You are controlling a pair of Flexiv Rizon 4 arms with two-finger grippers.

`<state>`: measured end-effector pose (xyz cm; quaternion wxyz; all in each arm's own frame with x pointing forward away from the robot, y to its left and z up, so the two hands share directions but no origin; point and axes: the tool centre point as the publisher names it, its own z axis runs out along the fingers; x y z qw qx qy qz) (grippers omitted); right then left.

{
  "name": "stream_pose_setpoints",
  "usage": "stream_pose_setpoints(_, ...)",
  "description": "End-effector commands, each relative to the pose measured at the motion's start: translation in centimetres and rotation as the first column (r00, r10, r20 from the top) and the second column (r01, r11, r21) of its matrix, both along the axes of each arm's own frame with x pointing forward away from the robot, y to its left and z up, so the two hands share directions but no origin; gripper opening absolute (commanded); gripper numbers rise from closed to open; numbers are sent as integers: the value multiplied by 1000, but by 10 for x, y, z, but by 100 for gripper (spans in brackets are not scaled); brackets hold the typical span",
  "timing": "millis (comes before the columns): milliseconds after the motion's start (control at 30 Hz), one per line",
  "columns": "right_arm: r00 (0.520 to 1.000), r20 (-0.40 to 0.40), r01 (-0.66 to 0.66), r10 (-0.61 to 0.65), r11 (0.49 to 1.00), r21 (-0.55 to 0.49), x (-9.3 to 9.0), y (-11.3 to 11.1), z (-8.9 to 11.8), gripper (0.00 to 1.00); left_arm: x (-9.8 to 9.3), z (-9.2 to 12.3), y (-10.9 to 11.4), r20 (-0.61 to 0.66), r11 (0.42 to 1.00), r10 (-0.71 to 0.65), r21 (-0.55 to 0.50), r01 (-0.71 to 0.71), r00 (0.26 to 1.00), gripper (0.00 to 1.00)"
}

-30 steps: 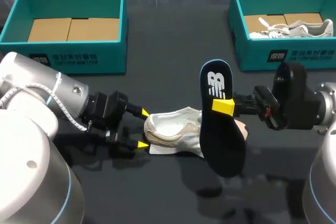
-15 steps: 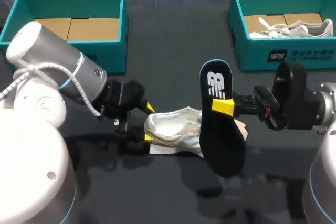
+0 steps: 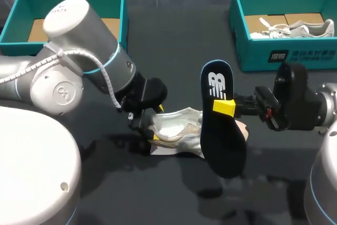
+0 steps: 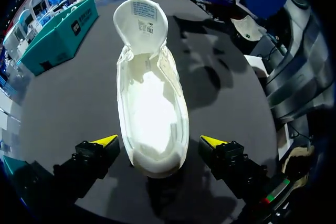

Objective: Take the shoe out of the shoebox, open the shoe tongue, remove and reinsert the insole, then place the shoe into the shoebox

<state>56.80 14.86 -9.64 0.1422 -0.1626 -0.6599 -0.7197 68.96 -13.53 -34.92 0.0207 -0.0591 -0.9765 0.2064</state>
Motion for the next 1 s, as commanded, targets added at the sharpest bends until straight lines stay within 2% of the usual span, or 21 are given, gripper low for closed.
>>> stream_pose_setpoints(33, 1000, -1, 5, -5, 1000, -2, -3, 1, 0, 0, -1, 0, -4, 35, 967, -12, 256, 3, 999, 100)
stream_pose_setpoints(567, 1000, -1, 5, -5, 1000, -2, -3, 1, 0, 0, -2, -3, 0, 55, 957, -10, 291, -6, 998, 100)
stream_pose_setpoints(800, 1000, -1, 5, -5, 1000, -2, -3, 1, 0, 0, 4, 16, -9, 72, 967, -12, 255, -7, 997, 100)
stream_pose_setpoints(1000, 1000, -1, 5, -5, 1000, -2, -3, 1, 0, 0, 19, 26, -23, 96, 973, 3, 231, -25, 995, 100)
